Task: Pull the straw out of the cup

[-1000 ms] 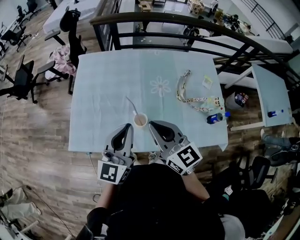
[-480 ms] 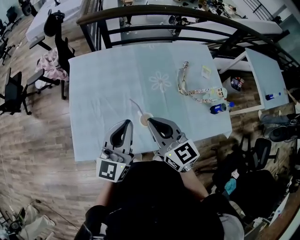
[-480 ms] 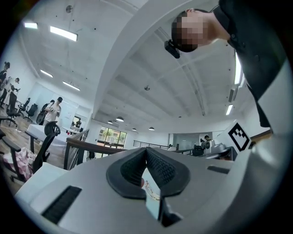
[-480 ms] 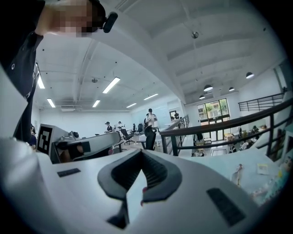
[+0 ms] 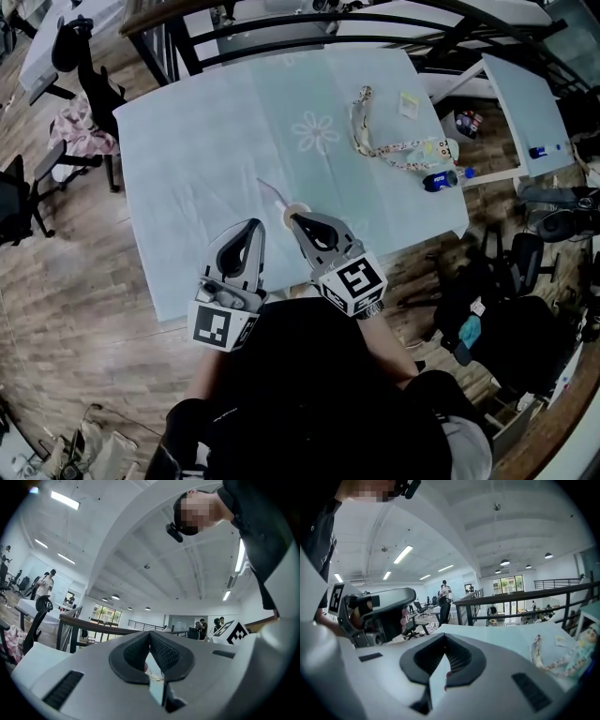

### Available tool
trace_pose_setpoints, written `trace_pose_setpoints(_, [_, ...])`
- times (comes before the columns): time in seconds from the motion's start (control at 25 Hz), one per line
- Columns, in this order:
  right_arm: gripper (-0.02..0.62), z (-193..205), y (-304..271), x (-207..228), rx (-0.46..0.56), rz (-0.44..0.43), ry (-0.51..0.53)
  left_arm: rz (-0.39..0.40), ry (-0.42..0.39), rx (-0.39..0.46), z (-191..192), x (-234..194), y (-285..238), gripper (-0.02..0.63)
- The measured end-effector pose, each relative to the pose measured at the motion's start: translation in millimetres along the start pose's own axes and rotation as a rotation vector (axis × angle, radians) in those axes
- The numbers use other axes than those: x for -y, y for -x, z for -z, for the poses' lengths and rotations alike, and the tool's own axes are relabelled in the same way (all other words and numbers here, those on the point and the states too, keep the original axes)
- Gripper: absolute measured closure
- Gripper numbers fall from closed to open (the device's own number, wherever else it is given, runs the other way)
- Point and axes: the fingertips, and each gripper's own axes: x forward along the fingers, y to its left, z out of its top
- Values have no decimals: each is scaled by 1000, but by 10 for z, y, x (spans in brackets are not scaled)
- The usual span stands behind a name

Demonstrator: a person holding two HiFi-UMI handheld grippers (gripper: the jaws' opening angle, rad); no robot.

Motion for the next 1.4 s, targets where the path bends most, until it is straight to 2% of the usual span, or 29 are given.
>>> trace_pose_setpoints(0.52, [573,837,-551,255,-246,13,17,-17,16,-33,95,-325,-41,592])
trace_pose_setpoints(0.68, [513,1091,-650,345,-304,23,5,-26,25,-29,110,-358,-32,592])
trace_pose_setpoints(0.96, [426,1410,-817,502,-386,58,-1,-28,40,-33,136,-408,-19,592])
trace_pose_setpoints(1.4, [420,1627,-1017,598,-450,67,34,-21,37,-52,161,-404,-31,592])
